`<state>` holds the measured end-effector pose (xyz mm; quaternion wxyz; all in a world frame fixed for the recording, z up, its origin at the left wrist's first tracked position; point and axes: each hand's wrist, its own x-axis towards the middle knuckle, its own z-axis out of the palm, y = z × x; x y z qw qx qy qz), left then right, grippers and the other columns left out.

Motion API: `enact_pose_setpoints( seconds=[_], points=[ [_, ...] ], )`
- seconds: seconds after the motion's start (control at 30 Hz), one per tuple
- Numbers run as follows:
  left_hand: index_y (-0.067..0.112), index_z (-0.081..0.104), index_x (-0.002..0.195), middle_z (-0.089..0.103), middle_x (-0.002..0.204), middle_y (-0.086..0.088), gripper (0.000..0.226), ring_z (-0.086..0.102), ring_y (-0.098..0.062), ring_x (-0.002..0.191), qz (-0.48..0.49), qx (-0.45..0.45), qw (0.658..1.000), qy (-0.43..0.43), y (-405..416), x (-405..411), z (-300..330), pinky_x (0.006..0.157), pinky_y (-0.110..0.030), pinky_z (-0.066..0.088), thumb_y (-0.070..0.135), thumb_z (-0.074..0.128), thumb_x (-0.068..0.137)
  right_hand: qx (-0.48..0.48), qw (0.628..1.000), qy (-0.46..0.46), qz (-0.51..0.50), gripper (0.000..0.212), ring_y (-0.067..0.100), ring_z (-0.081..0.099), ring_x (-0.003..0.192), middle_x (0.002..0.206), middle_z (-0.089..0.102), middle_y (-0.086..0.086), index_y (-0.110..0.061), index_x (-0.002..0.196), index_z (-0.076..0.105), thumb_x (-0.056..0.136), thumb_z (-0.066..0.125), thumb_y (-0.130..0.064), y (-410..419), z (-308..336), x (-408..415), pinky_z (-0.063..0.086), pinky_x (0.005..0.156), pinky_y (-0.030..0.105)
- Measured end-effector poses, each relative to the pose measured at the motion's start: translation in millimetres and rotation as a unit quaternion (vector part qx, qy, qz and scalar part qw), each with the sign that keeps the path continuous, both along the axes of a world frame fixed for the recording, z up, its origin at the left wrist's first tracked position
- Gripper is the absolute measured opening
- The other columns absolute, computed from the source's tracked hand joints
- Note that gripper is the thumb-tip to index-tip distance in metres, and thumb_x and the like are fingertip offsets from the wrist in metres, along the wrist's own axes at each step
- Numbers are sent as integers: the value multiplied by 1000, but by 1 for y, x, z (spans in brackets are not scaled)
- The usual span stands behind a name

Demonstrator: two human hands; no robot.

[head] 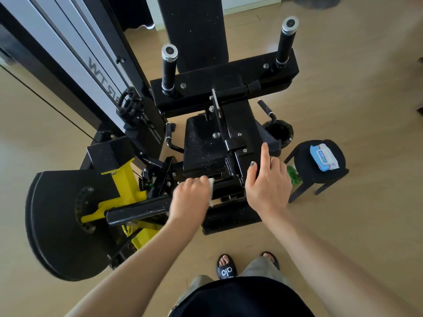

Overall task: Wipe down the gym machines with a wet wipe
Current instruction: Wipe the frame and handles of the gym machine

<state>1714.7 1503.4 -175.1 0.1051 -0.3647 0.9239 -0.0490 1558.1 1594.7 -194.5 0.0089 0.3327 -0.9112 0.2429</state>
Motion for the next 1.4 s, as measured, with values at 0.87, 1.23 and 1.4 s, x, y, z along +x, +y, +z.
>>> enact_pose_setpoints(
  seconds=[0.87,1.23,1.4],
  points=[
    [22,56,116,67,90,4,36,68,-21,83,1,18,999,40,-21,48,14,62,-31,48,43,64,88,-19,999,40,30,56,33,57,96,109,64,16,-12,156,33,107,30,-39,3,-9,-3,53,70,45],
    [24,52,111,66,93,8,49,58,-13,73,54,14,998,-1,-60,137,13,59,-26,46,64,64,87,-22,994,96,38,53,41,46,131,142,48,24,-6,156,27,108,34,-28,3,-3,4,37,113,53],
    [19,54,112,69,98,2,45,70,-21,89,-11,37,998,45,-48,101,6,68,-34,52,54,67,87,-119,959,87,240,46,24,52,126,132,58,9,-5,150,43,107,41,-20,-35,27,101,34,118,46]
  ],
)
